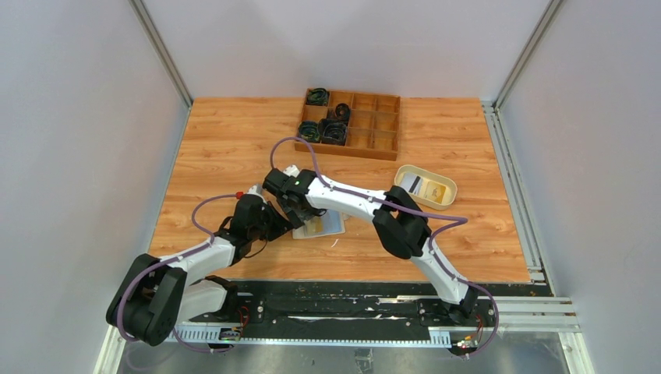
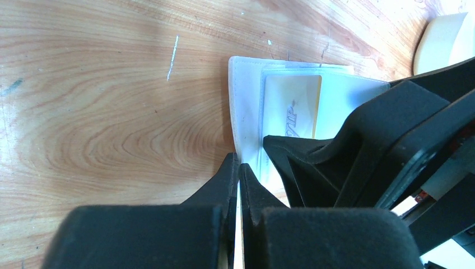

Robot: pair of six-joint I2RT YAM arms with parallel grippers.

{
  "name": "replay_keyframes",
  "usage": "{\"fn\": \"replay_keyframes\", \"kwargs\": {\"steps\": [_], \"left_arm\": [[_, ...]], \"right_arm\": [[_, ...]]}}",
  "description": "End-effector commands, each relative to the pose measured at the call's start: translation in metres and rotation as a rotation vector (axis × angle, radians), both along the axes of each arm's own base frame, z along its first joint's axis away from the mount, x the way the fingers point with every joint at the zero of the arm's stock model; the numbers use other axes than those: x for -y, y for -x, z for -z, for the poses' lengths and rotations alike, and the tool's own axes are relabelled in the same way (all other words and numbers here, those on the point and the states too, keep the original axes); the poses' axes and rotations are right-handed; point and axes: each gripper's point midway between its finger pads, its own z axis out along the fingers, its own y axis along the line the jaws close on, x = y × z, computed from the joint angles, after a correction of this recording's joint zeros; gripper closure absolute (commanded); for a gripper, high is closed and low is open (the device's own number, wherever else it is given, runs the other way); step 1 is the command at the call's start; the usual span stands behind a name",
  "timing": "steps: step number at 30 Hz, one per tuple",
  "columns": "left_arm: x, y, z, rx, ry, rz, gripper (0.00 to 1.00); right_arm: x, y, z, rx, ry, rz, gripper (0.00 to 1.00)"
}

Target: Take the credit cards out of the card holder

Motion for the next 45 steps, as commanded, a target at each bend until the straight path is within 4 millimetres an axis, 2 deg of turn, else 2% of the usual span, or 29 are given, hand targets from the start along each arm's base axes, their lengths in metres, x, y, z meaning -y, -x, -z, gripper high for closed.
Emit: {"fn": "replay_keyframes", "kwargs": {"steps": [1,7,11,12,14,15,16,17,19,22,26,32,42,45], "left_arm": [[-0.002,0.0,0.004,-0.001,-0.016,-0.008,1.0],[-0.002,0.002,0.007,-0.01,-0.02,-0.002,1.0],[-0.003,0.002,0.008,-0.01,-0.02,-0.004,1.0],[-0.003,0.003,0.008,-0.011,-0.019,-0.005,1.0],[-0.003,0.004,0.008,-0.008,-0.018,-0.005,1.0],[-0.003,0.004,0.008,-0.009,-0.019,-0.006,1.0],[-0.003,0.005,0.008,-0.009,-0.019,-0.006,1.0],[-0.004,0.005,0.009,-0.012,-0.02,-0.006,1.0],[-0.004,0.005,0.01,-0.012,-0.022,-0.006,1.0],[-0.004,0.005,0.011,-0.016,-0.026,-0.004,1.0],[-0.004,0.004,0.011,-0.015,-0.028,-0.004,1.0],[-0.005,0.007,0.012,-0.018,-0.027,-0.005,1.0],[-0.005,0.007,0.011,-0.014,-0.026,-0.003,1.0],[-0.005,0.007,0.01,-0.013,-0.026,-0.005,1.0]], "right_arm": [[0.019,-0.004,-0.004,0.05,0.134,-0.04,0.08],[0.006,-0.035,-0.056,0.22,0.112,-0.081,0.06],[-0.01,-0.042,-0.085,0.247,-0.069,-0.088,0.05],[-0.01,-0.038,-0.077,0.2,-0.133,-0.087,0.05],[-0.019,-0.028,-0.076,0.108,-0.349,-0.099,0.05],[-0.024,-0.017,-0.079,0.017,-0.496,-0.124,0.05],[-0.031,-0.007,-0.074,-0.049,-0.607,-0.137,0.05],[-0.028,-0.008,-0.077,-0.088,-0.704,-0.115,0.05],[-0.022,-0.006,-0.069,-0.158,-0.799,-0.062,0.1],[-0.013,0.003,-0.049,-0.237,-0.826,-0.033,0.15],[-0.024,0.015,-0.04,-0.335,-0.95,-0.026,0.25],[-0.031,0.023,-0.022,-0.424,-1.017,0.041,0.25],[-0.022,0.026,0.0,-0.459,-0.97,0.146,0.25],[-0.013,0.028,0.012,-0.477,-0.91,0.211,0.24]]}}
